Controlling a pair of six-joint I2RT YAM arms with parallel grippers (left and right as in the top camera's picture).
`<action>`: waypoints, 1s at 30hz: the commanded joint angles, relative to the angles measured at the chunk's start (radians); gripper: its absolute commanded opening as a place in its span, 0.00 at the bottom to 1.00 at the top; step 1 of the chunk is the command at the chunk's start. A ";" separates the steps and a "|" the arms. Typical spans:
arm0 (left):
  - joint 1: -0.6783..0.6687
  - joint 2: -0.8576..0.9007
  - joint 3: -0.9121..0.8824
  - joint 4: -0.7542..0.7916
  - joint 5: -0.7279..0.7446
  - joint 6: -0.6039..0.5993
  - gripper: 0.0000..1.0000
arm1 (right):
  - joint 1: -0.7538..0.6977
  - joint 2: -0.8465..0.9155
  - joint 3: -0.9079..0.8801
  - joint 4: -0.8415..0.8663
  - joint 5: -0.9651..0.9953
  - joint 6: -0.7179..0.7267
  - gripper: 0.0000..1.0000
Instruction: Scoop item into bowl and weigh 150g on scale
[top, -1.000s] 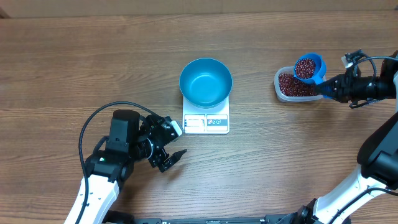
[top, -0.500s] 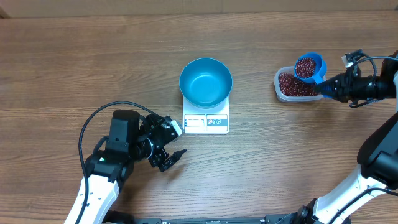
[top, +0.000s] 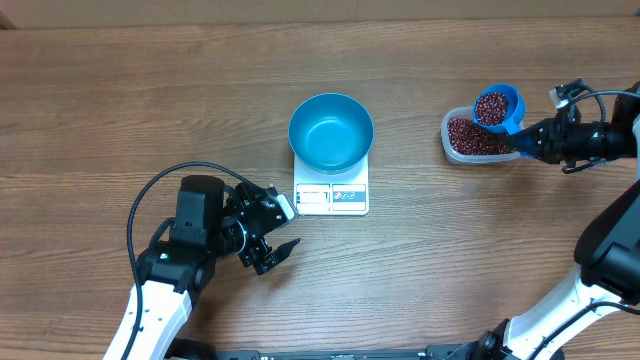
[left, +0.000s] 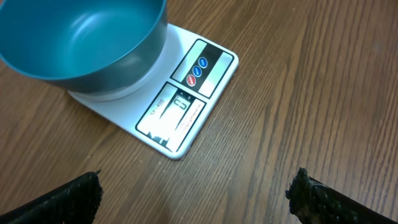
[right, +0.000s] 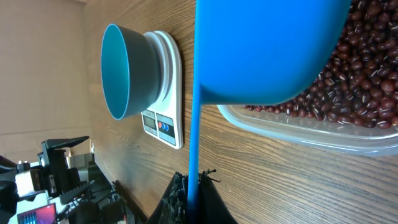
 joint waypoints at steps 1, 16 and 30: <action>0.006 0.007 -0.005 0.003 0.050 0.072 1.00 | -0.001 -0.018 0.000 0.003 -0.031 -0.013 0.04; 0.006 0.007 -0.005 0.002 0.074 0.080 0.99 | -0.001 -0.018 0.000 0.000 -0.031 -0.012 0.04; 0.006 0.007 -0.005 -0.008 0.074 0.147 1.00 | -0.001 -0.018 0.000 -0.007 -0.031 -0.009 0.04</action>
